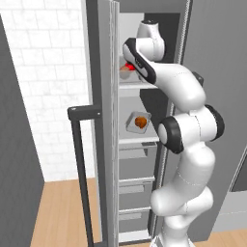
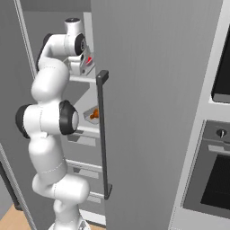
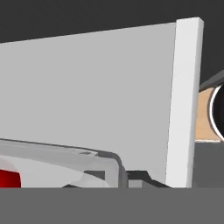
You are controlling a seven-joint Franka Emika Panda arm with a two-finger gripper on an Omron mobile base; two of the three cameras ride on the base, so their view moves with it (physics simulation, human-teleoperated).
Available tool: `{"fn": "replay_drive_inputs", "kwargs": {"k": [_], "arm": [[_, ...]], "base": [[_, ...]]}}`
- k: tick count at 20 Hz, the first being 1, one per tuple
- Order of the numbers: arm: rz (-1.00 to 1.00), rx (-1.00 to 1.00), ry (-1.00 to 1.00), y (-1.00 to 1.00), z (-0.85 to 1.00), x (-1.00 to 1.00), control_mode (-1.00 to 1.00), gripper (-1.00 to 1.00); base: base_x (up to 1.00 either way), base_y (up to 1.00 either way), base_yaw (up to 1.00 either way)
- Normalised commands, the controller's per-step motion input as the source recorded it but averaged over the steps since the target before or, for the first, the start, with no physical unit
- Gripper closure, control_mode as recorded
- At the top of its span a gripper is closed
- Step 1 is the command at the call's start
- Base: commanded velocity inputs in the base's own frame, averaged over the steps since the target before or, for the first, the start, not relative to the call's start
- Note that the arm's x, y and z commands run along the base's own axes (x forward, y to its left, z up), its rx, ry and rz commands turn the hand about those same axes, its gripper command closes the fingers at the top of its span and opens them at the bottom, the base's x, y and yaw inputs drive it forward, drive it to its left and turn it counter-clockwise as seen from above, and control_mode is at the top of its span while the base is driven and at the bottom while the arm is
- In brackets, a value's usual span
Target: Take the meat container that has the chicken drumstick and place it on the second highest rack of the freezer. Then take the vegetable container that has the onion and tomato and place it on the highest rack of the freezer.
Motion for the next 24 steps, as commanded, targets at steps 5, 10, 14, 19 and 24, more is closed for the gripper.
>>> {"fn": "replay_drive_inputs", "kwargs": {"k": [5,10,14,19,24], "arm": [[-0.04,0.00,0.00,0.18,-0.07,0.12,-1.00,-1.00],[-0.03,0.00,0.00,0.06,-0.17,0.00,-1.00,-1.00],[-0.03,0.00,0.00,0.00,-0.16,0.00,-1.00,-1.00],[0.00,0.00,-0.10,0.00,-0.05,-0.12,-1.00,-1.00],[0.02,0.00,-0.26,0.00,0.00,-0.32,-1.00,-1.00]], "base": [[0.00,0.00,0.00],[0.00,0.00,0.00],[0.00,0.00,0.00],[0.00,0.00,0.00],[0.00,0.00,0.00]]}}
